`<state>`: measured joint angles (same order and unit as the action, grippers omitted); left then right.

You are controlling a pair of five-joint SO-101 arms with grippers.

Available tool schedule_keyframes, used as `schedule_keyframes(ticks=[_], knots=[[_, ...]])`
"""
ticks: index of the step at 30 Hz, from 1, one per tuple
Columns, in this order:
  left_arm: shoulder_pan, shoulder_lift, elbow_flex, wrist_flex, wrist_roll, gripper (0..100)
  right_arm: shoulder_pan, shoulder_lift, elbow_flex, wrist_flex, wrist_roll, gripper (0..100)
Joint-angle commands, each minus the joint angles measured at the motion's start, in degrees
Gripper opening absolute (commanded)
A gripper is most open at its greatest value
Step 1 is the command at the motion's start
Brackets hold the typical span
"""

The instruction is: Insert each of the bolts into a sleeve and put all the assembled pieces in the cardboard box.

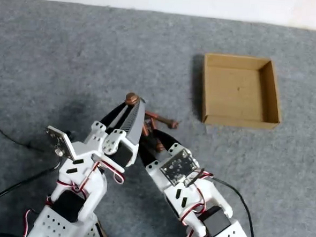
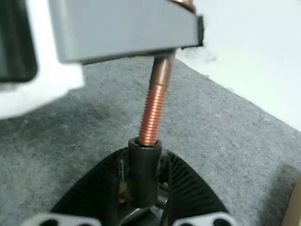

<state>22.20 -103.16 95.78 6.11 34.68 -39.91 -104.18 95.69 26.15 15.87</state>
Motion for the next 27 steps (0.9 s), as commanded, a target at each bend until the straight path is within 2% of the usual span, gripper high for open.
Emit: schedule_keyframes(ticks=[1, 7, 16, 27], knots=[[-0.6, -0.9, 0.7, -1.1, 0.3, 0, 0.7, -1.2, 0.9, -2.0, 0.4, 0.5], [-0.5, -0.7, 1.4, -1.1, 0.4, 0, 0.7, -1.2, 0.9, -2.0, 0.4, 0.5], [2.3, -0.7, 1.4, 4.6, 0.5, 0, 0.9, -1.2, 0.9, -1.9, 0.4, 0.5], [2.9, -0.7, 1.4, 6.9, 0.5, 0, 1.0, -1.2, 0.9, -2.1, 0.4, 0.5]])
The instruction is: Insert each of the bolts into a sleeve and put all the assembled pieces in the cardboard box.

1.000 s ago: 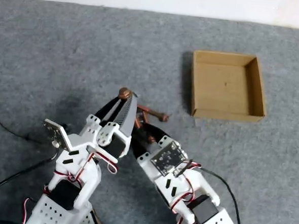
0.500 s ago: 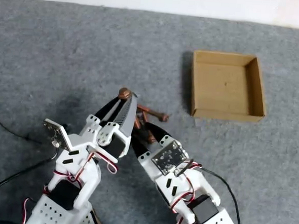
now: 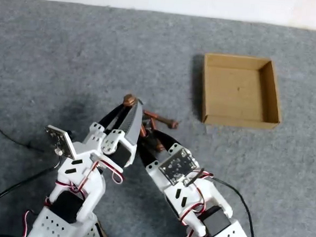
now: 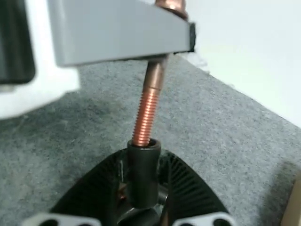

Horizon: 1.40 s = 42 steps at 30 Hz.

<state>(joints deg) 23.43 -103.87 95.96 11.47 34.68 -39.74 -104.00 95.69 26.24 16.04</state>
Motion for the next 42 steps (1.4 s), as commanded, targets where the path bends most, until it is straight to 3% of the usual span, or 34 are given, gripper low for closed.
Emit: schedule_keyframes(ticks=[1, 33, 38, 42], knots=[[1.7, 0.0, 1.2, 1.5, 0.5, 0, 0.8, -1.4, 0.9, -2.2, 0.2, 0.5], [4.9, 0.0, 1.2, 8.4, 0.2, 0, 0.9, -1.4, 0.9, -2.2, -2.9, 0.5], [9.5, -0.1, 1.2, 13.7, -6.2, 0, 1.0, -1.4, 0.9, -2.2, -2.9, 0.5], [8.4, -0.2, 1.2, 13.9, -6.3, 0, 2.4, -1.4, 0.9, -2.3, -2.8, 0.5]])
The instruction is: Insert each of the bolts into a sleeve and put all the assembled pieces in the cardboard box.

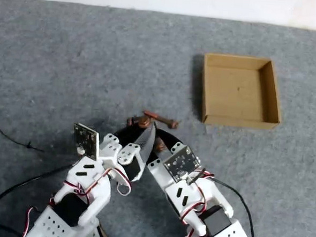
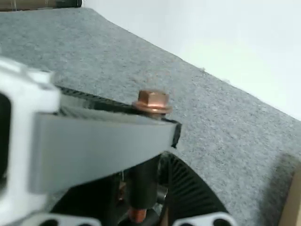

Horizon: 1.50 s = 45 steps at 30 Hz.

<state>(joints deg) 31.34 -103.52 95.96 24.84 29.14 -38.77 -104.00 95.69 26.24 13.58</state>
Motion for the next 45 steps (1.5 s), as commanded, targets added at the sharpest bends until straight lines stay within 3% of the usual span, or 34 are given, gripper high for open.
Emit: schedule_keyframes(ticks=[1, 6, 12, 14, 17, 23, 28, 33, 37, 45], knots=[[-0.2, -0.6, 1.2, 0.5, -0.8, 0, 1.9, -1.4, 0.9, -2.4, -0.4, 0.5], [-1.5, -0.6, 1.1, 0.4, -0.6, 3, 2.4, -1.4, 1.2, -4.7, -0.4, 0.5], [-1.6, -0.3, 1.2, 0.7, 3.7, 33, 2.4, -1.4, 1.4, -4.7, -0.4, 0.5], [-1.7, -0.5, 1.1, 0.7, 3.7, 37, 2.4, -1.4, 1.4, -4.7, -0.4, 0.5], [-4.1, -0.6, 1.0, 0.4, 4.7, 34, 2.4, -1.4, 1.4, -4.7, -0.4, 0.5], [-14.5, -0.6, -3.8, 0.1, 16.2, 31, 2.4, -1.4, 1.4, -4.7, -0.4, 0.5], [-19.3, -0.6, -5.1, 0.1, 19.1, 28, 2.4, -1.4, 1.4, -4.7, -0.4, 0.5], [-22.3, -0.6, -5.0, 0.1, 18.5, 15, 2.4, -1.4, 1.4, -4.7, -0.4, 0.5], [-21.9, -0.6, -5.1, 0.0, 11.1, 0, 2.4, -1.4, 1.4, -4.7, -0.4, 0.5], [-22.5, -0.6, -5.2, 0.2, 8.2, 1, 5.8, -1.3, 1.2, -4.7, -0.6, 0.5]])
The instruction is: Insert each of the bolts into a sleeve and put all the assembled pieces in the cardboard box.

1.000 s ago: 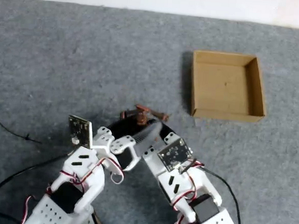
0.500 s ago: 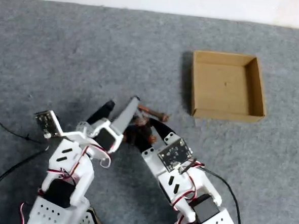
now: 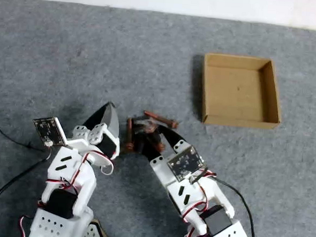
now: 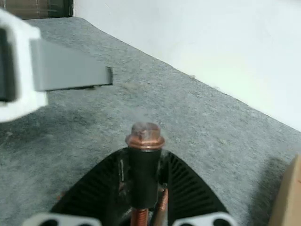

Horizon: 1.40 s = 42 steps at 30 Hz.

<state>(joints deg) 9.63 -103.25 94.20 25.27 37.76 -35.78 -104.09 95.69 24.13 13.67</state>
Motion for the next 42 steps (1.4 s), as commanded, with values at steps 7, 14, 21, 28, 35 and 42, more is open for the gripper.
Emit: schedule_keyframes(ticks=[7, 14, 21, 28, 35, 42], knots=[[-0.5, -0.4, -2.6, 2.7, -16.2, 1, 8.2, -0.9, 1.1, -2.4, -6.4, 0.5], [-2.3, -0.7, -8.1, 18.8, -41.8, 1, 12.1, -0.8, 0.9, -2.2, -6.5, 0.5], [-3.6, -0.4, -3.7, 10.7, -37.5, 1, 15.3, 1.5, -2.2, -2.2, -6.3, 0.8], [-1.3, -0.4, -3.2, 11.1, -40.9, 1, 22.8, 28.1, -18.1, -4.0, -6.3, 0.9], [-1.3, -0.4, -3.1, 10.8, -41.0, 1, 28.7, 62.4, -39.7, -13.9, -6.9, 0.6], [-1.3, -0.7, -2.0, 10.7, -41.0, 1, 36.4, 93.5, -64.8, -13.7, -21.9, 0.6]])
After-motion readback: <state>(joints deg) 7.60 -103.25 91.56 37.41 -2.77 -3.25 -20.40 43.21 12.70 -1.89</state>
